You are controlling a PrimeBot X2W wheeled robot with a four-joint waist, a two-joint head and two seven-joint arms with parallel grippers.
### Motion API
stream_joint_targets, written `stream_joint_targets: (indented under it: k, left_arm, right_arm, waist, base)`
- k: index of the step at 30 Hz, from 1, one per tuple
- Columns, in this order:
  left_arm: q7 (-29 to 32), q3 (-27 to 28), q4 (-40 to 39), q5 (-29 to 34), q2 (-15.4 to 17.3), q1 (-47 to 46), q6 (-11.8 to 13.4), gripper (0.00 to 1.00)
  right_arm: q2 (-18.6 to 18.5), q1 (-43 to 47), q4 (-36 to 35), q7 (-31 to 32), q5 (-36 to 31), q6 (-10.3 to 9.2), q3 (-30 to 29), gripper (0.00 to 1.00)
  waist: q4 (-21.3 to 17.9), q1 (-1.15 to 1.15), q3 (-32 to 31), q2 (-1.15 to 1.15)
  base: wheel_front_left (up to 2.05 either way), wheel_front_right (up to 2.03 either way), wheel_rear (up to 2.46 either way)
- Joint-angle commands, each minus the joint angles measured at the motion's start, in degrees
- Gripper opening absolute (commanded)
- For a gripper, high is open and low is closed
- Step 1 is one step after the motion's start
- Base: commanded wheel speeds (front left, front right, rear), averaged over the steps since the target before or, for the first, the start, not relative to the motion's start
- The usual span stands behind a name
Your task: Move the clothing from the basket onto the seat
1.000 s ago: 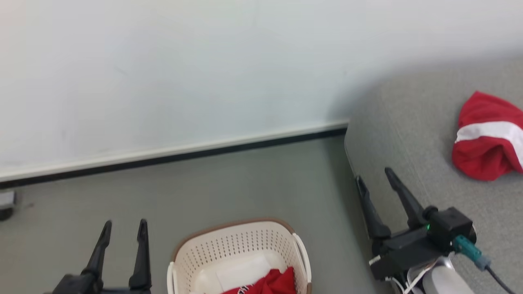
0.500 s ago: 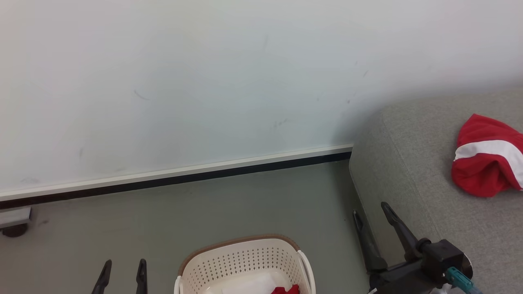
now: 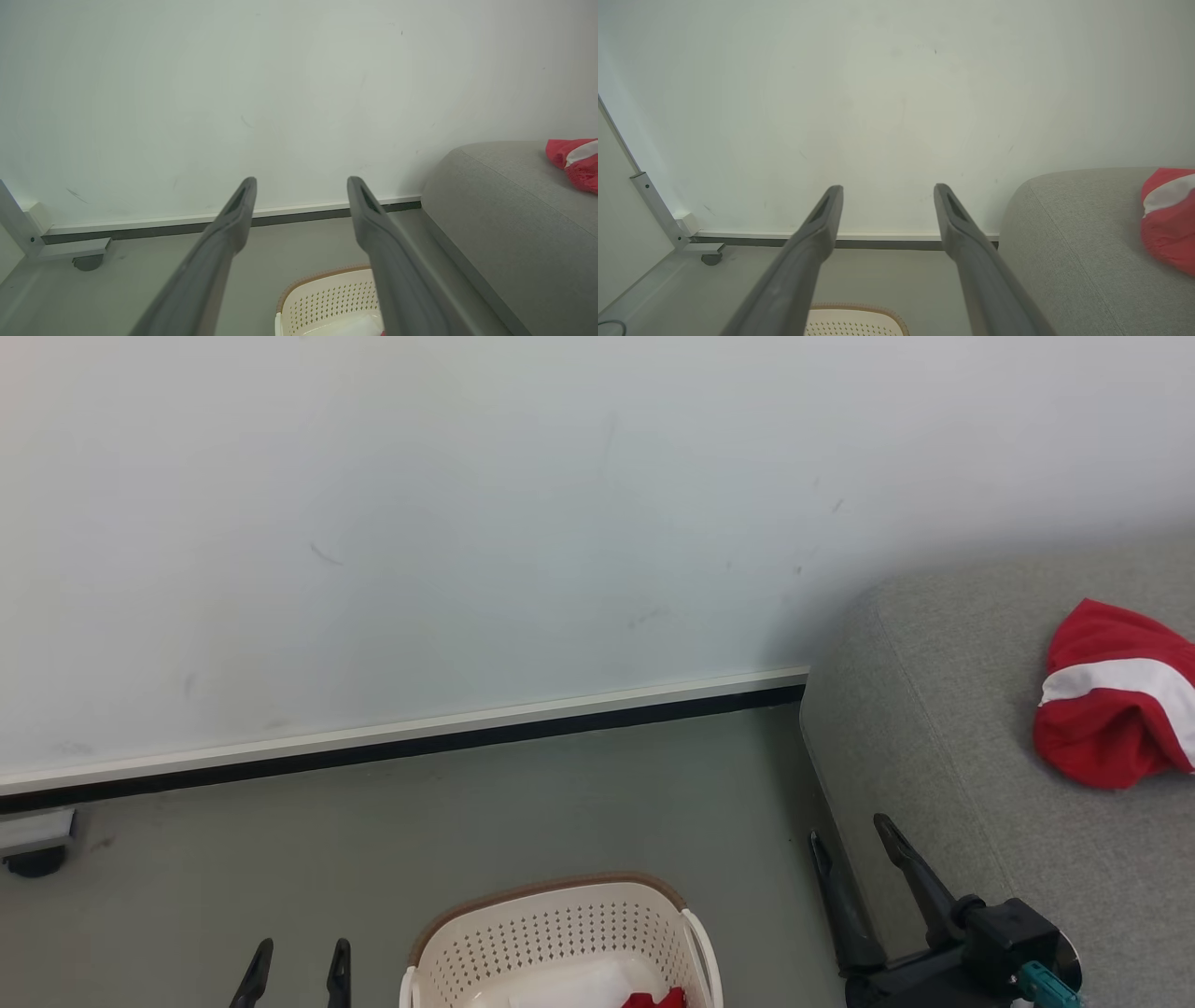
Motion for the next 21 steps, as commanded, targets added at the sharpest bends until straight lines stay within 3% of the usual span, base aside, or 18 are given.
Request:
stream_joint_targets:
  k: [1,21]
  left_arm:
    - [-0.3,0.5,0.2,1.0,-0.4,0.2,-0.5,1.0]
    - [-0.3,3.0,1.3,4.0,-3.9,0.0,-4.4,1.0]
  right_arm:
    - [0.1,0.7,0.0,-0.1,-0.3,0.01,-0.1,1.0]
    - [-0.8,1.0,0.0,-0.1,0.6,0.01,-0.4,1.0]
  waist:
    - [0.0,0.0,-0.1,0.0]
    - [-0.6,0.0,0.2,0.0]
  base:
    - [0.0,0.0,0.0]
    - [0.0,0.0,0.0]
